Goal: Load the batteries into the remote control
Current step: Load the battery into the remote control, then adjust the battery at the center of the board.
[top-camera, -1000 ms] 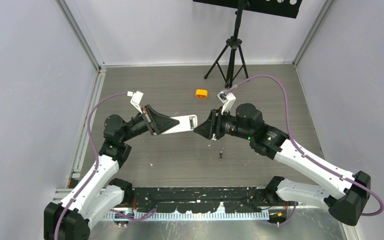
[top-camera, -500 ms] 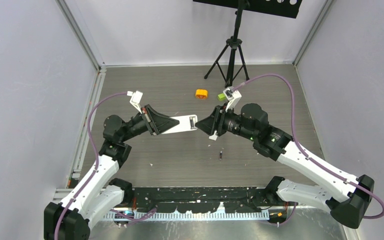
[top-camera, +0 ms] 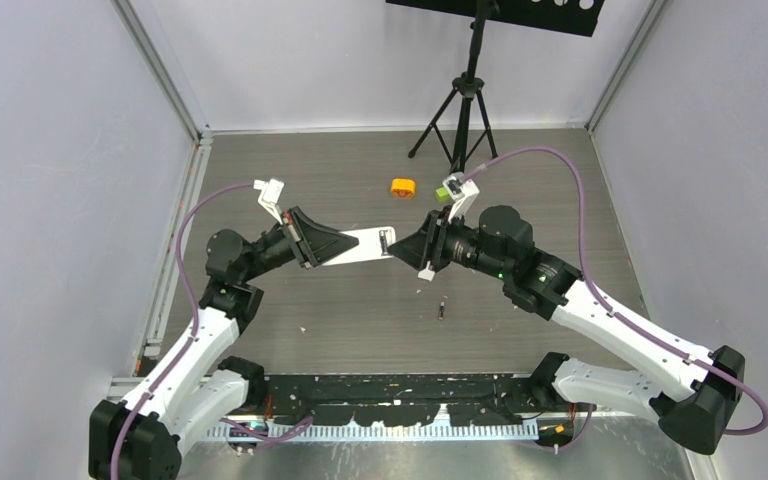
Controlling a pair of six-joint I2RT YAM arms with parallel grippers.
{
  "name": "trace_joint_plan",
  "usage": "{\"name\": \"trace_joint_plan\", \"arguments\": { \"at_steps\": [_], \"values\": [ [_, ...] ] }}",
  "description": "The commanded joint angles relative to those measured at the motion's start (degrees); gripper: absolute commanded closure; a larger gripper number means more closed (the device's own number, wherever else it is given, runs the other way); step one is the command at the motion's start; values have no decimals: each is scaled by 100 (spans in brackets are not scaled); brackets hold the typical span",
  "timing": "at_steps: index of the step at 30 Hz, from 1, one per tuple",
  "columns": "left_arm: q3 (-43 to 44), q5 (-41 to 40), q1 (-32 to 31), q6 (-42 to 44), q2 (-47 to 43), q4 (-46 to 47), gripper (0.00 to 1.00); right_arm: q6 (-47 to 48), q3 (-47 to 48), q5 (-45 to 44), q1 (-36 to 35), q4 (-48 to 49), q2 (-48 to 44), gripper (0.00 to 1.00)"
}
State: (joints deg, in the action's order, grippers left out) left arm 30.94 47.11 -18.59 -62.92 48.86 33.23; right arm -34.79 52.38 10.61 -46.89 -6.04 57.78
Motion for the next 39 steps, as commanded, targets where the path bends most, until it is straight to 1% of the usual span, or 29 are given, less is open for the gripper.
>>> {"name": "trace_joint_plan", "arguments": {
  "at_steps": [1,11,17,21,23,28,31,34,38,39],
  "values": [
    [281,189,13,-251,-17,696,100,-32,185,33,-25,222,70,58],
    [229,311,13,-306,-14,816,100,-96,220,178,-33,391,271,58],
    [206,286,13,-266,-29,836,100,-111,242,-3,-33,319,311,59],
    [189,67,13,-28,-108,453,100,-77,238,-144,-33,165,159,58],
    [193,-107,13,186,-158,126,100,-53,210,-106,-30,106,32,54],
    [170,-556,13,703,-278,-585,100,91,121,112,-25,-111,-406,38],
    [119,-781,13,906,-306,-860,100,206,145,-175,-23,-456,-665,33],
    [110,-1018,13,1086,-311,-1179,100,269,194,-674,-18,-853,-813,31],
    [130,-1316,13,1274,-348,-1634,100,137,455,-1782,15,-1704,-523,31],
    [136,-1404,13,1326,-378,-1738,100,71,551,-2089,36,-2104,-333,32]
  ]
}}
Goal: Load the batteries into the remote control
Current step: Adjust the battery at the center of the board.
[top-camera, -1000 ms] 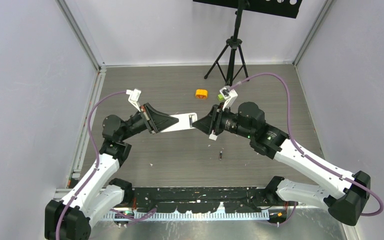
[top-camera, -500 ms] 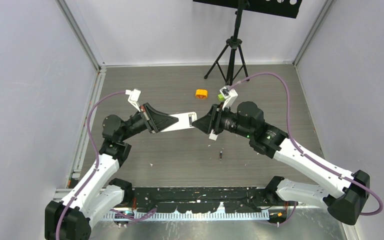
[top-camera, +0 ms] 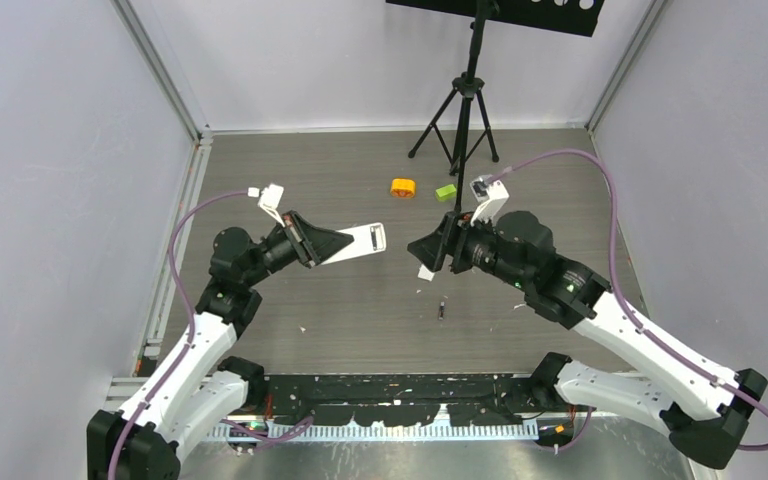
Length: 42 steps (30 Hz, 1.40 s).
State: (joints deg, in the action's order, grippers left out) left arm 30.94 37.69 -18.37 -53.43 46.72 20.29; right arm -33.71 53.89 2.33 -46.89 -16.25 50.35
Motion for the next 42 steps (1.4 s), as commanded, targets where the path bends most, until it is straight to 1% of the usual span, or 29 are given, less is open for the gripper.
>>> {"name": "trace_joint_plan", "arguments": {
  "at_steps": [1,3,7,9,12,16,19,21,23,27,32,42],
  "values": [
    [143,-536,-9,425,-196,-530,100,-123,508,-1528,52,-1402,615,33],
    [149,-691,-9,515,-258,-692,100,-291,731,-2060,85,-1994,1125,37],
    [166,-763,-9,608,-308,-869,100,-612,1025,-2325,127,-2868,2225,47],
    [154,-763,-9,620,-308,-914,100,-711,1019,-2291,127,-3060,2758,50],
    [140,-763,-8,632,-321,-939,100,-768,861,-2154,123,-3054,3251,51],
    [137,-762,-9,673,-313,-978,100,-641,571,-2064,123,-2761,3470,51],
    [135,-755,-9,697,-304,-984,100,-307,486,-2164,128,-2744,3588,51],
    [145,-732,-8,702,-296,-977,100,129,461,-1860,121,-2759,3760,52],
    [148,-711,-9,710,-279,-975,100,287,468,-1770,105,-2906,3948,51],
    [147,-711,-9,720,-285,-975,100,345,473,-1936,31,-3240,4319,49],
    [154,-702,-9,720,-278,-967,100,248,425,-2238,-34,-3354,4446,45],
    [175,-680,-9,728,-301,-1000,100,400,471,-1609,-261,-3174,4769,45]
  ]
}}
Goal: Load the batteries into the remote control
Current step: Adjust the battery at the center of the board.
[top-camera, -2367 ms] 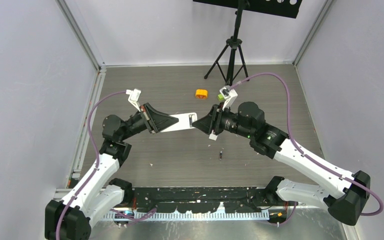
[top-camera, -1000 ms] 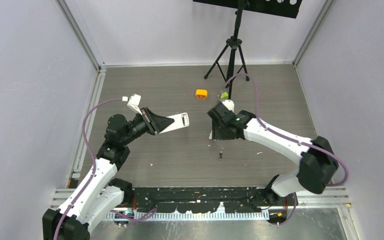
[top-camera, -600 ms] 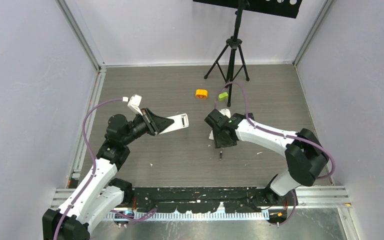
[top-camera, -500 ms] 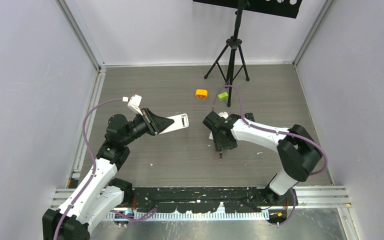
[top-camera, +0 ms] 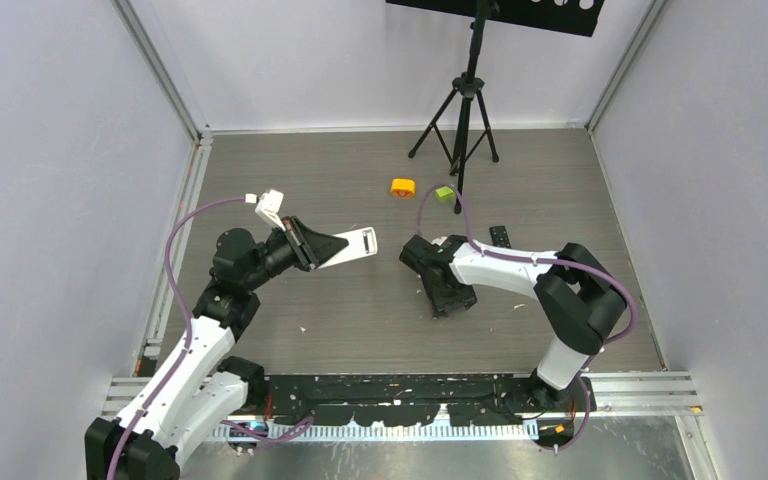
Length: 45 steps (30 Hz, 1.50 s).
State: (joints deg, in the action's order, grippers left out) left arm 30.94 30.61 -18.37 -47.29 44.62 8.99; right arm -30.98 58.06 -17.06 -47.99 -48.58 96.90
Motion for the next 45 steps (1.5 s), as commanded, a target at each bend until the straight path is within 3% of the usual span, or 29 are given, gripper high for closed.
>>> {"name": "trace_joint_plan", "arguments": {
  "at_steps": [1,6,14,23,40,45],
  "values": [
    [177,26,-9,121,-105,109,100,154,56,422,-176,76,98,45],
    [182,-2,-9,128,-129,89,100,222,40,913,-204,282,-6,45],
    [247,-11,-9,183,-175,-25,100,101,73,604,-196,718,148,43],
    [302,-117,-7,231,-268,-182,100,307,217,717,-193,1233,308,35],
    [549,-2909,-6,563,-1178,-2214,100,462,552,1538,-176,2036,-109,38],
    [567,-3507,-8,465,-1327,-2539,100,94,1100,1096,-185,1775,413,36]
  ]
}}
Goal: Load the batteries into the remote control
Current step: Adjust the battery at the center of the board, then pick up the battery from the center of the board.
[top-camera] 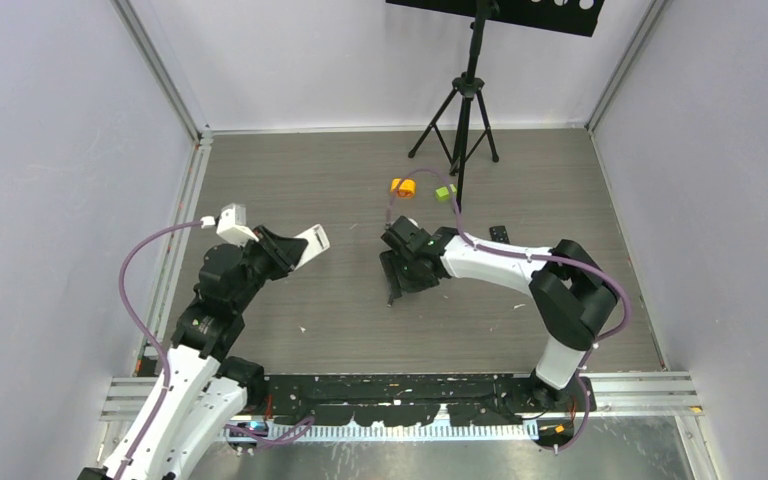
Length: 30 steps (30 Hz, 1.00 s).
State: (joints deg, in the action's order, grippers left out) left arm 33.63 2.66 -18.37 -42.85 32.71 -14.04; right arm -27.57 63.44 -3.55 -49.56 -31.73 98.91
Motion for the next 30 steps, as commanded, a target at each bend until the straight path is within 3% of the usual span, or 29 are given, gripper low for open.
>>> {"name": "trace_joint_plan", "arguments": {
  "at_steps": [1,8,17,25,30],
  "values": [
    [297,-728,-9,16,-155,-275,100,-291,637,-322,-34,72,292,36],
    [295,-823,-8,6,-171,-340,100,-448,1298,-513,-161,-255,992,35],
    [270,-863,-9,39,-233,-408,100,-782,2005,-549,-367,-1015,1540,61],
    [289,-650,-9,-10,-246,-501,100,-723,1749,-659,-371,-1041,1346,87],
    [368,-379,-9,-22,-217,-582,100,-481,1545,-927,-361,-1017,1201,90]
  ]
}}
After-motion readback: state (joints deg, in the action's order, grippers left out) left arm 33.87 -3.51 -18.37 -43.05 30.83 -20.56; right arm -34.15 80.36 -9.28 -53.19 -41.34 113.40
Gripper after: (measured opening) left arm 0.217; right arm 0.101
